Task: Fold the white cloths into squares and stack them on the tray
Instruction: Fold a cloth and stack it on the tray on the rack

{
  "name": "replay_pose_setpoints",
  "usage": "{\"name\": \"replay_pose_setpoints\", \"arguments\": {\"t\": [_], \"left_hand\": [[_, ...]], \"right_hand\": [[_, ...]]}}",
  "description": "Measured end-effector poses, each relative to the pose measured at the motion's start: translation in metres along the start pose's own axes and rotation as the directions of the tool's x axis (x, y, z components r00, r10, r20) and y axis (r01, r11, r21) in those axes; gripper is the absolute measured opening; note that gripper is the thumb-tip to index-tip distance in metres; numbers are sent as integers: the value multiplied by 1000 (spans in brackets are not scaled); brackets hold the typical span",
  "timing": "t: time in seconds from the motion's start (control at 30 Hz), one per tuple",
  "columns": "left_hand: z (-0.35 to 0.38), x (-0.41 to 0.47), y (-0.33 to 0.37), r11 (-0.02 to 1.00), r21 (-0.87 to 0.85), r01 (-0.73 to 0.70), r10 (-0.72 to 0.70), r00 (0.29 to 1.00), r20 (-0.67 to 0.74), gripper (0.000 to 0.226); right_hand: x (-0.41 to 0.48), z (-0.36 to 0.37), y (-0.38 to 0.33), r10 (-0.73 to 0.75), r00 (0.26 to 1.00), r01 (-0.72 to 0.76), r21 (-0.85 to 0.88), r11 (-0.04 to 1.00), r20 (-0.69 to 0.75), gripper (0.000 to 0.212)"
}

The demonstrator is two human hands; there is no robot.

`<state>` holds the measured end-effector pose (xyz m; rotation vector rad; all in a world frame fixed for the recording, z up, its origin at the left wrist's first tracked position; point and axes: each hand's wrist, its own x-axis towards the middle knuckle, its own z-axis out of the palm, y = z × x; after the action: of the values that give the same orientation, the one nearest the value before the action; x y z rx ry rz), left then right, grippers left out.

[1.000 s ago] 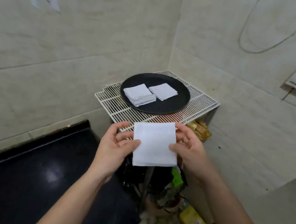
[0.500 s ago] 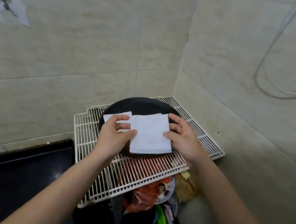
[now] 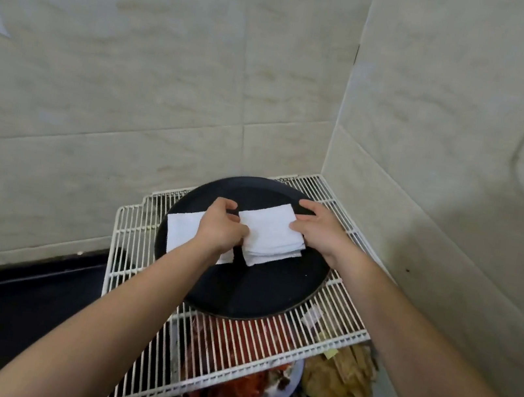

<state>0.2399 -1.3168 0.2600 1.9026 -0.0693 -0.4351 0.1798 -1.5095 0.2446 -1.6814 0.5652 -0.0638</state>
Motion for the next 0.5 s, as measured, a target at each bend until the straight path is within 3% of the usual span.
{"name": "replay_pose_setpoints", "arguments": {"t": [0.4,0.5], "left_hand": [[5,8,-9,927,367,-80,77,997,23,50],[5,5,-9,869,476,-134,119,991,62,52]], "right_hand": [[19,3,15,15,999,-10,-96,995,49,66],[14,1,16,-32,999,39,-201,979,41,65]]}}
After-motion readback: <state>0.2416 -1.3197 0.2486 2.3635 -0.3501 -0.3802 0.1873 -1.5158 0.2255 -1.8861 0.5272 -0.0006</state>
